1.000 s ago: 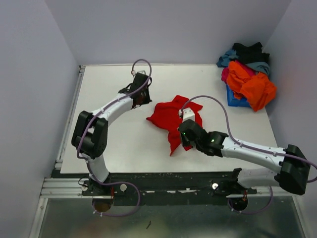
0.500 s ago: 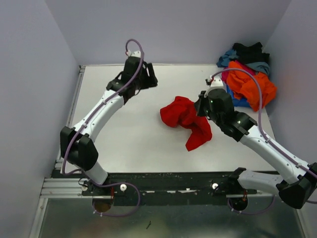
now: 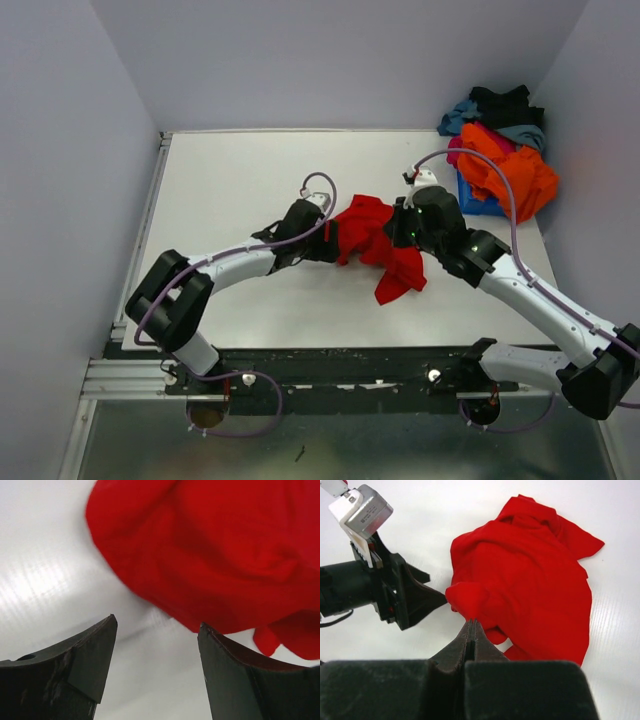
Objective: Fold and stack the t-shirts
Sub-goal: Flatten out the tshirt
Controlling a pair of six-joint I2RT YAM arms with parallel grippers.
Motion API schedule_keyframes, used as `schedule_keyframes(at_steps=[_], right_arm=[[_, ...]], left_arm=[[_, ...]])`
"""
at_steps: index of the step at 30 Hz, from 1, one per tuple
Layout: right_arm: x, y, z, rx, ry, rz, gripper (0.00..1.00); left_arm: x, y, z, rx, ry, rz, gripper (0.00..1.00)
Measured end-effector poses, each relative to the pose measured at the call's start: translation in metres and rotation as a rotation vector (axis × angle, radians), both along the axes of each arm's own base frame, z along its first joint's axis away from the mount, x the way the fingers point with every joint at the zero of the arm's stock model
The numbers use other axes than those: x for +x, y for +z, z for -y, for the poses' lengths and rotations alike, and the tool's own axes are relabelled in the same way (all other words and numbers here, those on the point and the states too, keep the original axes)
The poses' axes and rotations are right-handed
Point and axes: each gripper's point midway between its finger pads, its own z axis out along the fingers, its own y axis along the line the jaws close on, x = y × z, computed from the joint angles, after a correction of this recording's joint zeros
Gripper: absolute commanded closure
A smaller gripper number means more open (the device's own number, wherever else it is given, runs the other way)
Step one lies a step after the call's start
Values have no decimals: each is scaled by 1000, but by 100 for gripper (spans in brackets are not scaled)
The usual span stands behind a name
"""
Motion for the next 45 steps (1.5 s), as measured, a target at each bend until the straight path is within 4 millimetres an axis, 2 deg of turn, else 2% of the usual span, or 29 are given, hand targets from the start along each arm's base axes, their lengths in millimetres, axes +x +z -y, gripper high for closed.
schedule_keyframes(at_steps=[4,8,13,16,17,18,21,22,30,35,38,40,42,45], right_arm=[[-3,-2,-3,10,18,-11,99],[-4,-2,-5,15,28,-16,99],[-5,-2,-7,22,40,-21,99],[-6,-2,-8,23,44,-22,99],[-6,-2,-8,24,46,-23,99],[-6,-2,-8,24,46,-23,99],[-6,-2,-8,25,45,-24,99],[-6,-2,-8,26,45,-24,99],[-7,-5,-7,25,40,-30,99],[-12,-25,1,6,22,-66,99],[-16,-38,11,3,-8,-93,99],[-17,-44,20,5,-40,-111,99],[-12,-45,32,12,-95,-124,99],[3,-39,57,22,-198,-125,99]], left_arm=[[-5,11,23,-31,-76,126,21],[-11,18,27,-39,-106,219,21],[-4,27,29,-29,-108,297,22],[-1,33,42,-11,-123,335,26],[1,33,48,-3,-128,342,31],[2,32,51,1,-131,346,42],[8,27,63,16,-132,339,93],[11,25,64,30,-126,334,100],[28,35,49,139,-37,344,100],[31,49,30,217,15,325,100],[49,76,19,207,67,309,100],[72,104,6,179,127,315,100],[94,140,-10,147,190,340,100],[125,212,-36,86,288,416,100]])
